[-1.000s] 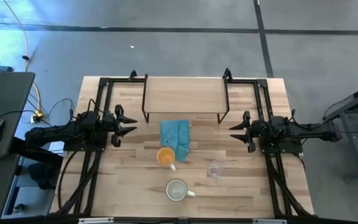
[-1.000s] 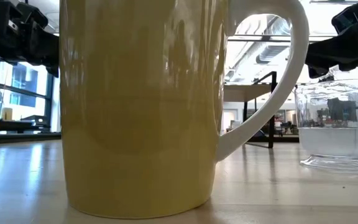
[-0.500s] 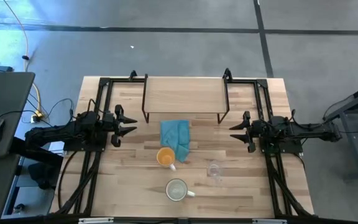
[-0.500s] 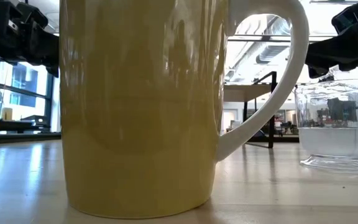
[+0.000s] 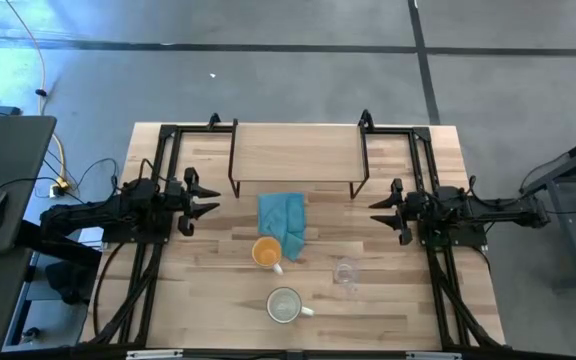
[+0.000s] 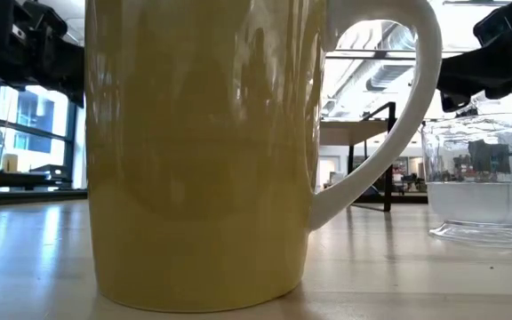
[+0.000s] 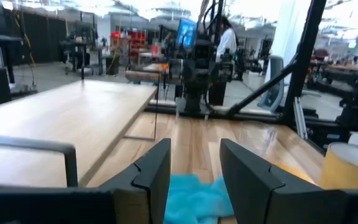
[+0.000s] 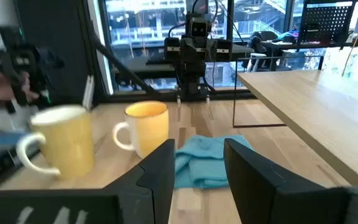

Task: Stack small to large cups/mugs on shelf
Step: Put the transparent mug on the shelf

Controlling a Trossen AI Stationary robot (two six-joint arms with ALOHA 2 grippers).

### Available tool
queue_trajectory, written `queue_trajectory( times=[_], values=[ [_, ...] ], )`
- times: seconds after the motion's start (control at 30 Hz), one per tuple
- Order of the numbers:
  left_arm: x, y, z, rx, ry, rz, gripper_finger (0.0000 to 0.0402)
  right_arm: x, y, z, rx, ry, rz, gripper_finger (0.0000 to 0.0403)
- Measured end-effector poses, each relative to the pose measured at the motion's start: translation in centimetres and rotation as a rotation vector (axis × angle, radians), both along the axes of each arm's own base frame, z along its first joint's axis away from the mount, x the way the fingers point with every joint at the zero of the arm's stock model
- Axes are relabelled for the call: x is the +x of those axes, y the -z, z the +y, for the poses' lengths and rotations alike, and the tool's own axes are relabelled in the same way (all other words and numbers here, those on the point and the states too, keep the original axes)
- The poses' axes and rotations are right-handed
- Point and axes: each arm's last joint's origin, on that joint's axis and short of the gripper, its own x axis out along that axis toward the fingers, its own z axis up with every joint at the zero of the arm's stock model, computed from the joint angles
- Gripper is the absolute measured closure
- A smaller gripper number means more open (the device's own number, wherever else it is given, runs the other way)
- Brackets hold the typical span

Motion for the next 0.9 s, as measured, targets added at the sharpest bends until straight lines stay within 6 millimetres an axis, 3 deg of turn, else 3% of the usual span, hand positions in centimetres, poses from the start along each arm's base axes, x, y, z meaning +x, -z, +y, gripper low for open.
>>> queue_trajectory(
  times=[0.33,0.6,0.9],
  values=[
    [0.00,-0.37,-0.25,-0.060,0.089,-0.046,0.0273,-0.01,0.22,0.00,0.284,0.000,0.036,0.0272],
    [0.00,-0.42,-0.28,-0.061,0.101,-0.051,0.0273,0.00,0.21,-0.05,0.190,0.017,0.029,0.0272],
    [-0.02,-0.53,-0.78,0.014,0.267,-0.050,0.0273,0.00,0.18,-0.06,0.079,0.021,0.021,0.0272]
  ],
)
